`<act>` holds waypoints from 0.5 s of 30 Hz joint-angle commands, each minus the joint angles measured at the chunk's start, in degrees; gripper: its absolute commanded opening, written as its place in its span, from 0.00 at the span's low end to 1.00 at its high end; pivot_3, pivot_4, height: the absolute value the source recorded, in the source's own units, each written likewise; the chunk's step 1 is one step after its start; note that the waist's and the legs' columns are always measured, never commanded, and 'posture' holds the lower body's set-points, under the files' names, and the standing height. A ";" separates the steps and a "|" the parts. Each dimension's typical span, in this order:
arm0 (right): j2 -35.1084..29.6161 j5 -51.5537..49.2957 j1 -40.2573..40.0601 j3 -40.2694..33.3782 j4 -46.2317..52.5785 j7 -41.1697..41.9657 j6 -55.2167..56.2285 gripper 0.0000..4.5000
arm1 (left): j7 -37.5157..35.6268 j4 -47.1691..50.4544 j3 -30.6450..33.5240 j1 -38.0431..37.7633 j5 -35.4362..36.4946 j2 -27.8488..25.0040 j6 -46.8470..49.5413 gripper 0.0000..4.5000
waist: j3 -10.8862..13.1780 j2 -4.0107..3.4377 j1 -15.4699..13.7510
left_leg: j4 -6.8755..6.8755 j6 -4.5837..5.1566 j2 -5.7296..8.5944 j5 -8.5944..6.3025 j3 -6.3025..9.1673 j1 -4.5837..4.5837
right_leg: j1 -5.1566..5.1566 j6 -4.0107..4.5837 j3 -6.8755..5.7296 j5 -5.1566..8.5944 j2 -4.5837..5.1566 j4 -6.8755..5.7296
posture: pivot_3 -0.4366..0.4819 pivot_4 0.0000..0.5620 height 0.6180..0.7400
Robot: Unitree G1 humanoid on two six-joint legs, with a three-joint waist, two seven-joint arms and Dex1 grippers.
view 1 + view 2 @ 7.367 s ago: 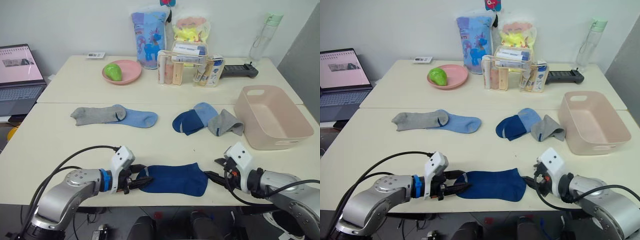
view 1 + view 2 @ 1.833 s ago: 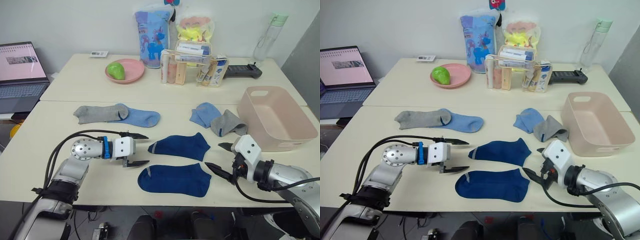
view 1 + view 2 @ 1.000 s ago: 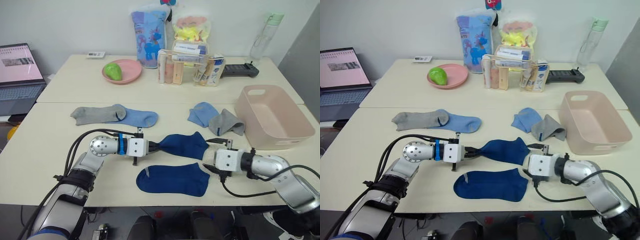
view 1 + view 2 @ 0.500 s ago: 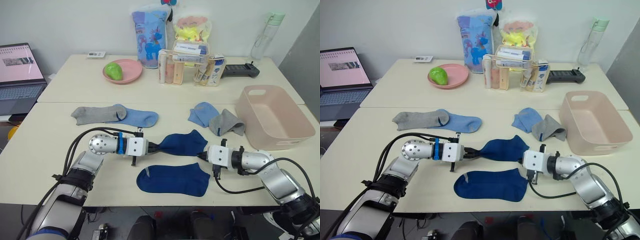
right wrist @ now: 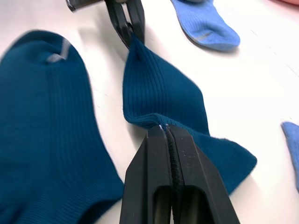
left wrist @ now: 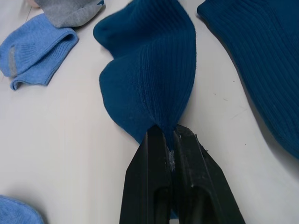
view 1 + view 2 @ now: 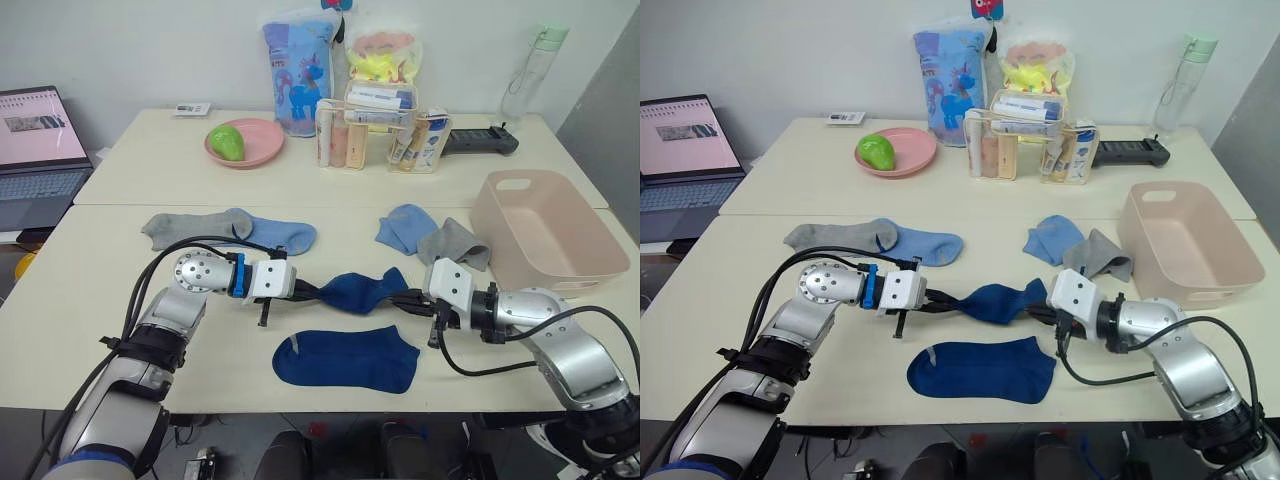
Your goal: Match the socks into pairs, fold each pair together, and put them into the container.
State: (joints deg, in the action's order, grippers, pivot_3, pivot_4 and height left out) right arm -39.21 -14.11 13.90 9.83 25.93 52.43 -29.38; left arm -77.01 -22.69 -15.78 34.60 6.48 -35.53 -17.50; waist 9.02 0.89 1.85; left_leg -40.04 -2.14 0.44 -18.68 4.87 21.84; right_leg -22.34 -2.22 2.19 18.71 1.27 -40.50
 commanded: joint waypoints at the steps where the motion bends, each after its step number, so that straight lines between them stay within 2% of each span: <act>1: -1.98 -10.00 0.77 -6.79 7.32 0.65 -10.34 0.01 | -5.19 10.22 1.69 0.13 6.41 -4.17 14.35 0.00 | 0.01 0.00 0.01 | 0.00 0.00 0.00 0.00 0.01 0.02 | -0.02 0.00 0.00 0.00 0.00 0.00 | 0.48 0.27 0.69; 6: -4.01 -22.21 3.66 -10.81 10.40 -1.41 -26.94 0.01 | -11.55 23.06 0.31 -0.42 15.80 -10.44 38.41 0.00 | 0.01 -0.02 0.10 | 0.02 0.02 -0.04 -0.01 0.13 -0.02 | 0.04 0.00 0.01 0.00 -0.01 0.01 | 0.48 0.27 0.69; 9: -2.61 -24.27 7.03 -10.50 8.32 -5.13 -32.98 0.01 | -11.85 23.95 -0.51 0.69 18.33 -10.65 48.68 0.00 | 0.02 -0.03 0.08 | 0.01 0.03 -0.02 -0.02 0.13 -0.02 | 0.05 0.01 0.00 0.01 -0.02 -0.01 | 0.48 0.27 0.69; 15: 1.24 -20.21 13.58 -4.71 -1.72 -11.47 -35.77 0.01 | -11.17 5.43 -5.72 7.09 11.82 -4.38 52.37 0.00 | 0.02 -0.02 0.07 | 0.00 0.04 0.04 -0.01 0.05 -0.02 | 0.02 0.01 -0.05 0.01 -0.10 -0.03 | 0.48 0.27 0.69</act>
State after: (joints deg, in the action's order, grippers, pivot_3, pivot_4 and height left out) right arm -38.03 -35.58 26.22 4.15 25.58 42.18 -65.32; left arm -88.06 -13.82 -20.90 40.14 19.87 -40.41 34.79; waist 9.04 0.87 1.93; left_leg -40.03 -2.10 0.48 -18.69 4.91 21.84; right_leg -22.33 -2.21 2.14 18.71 1.16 -40.51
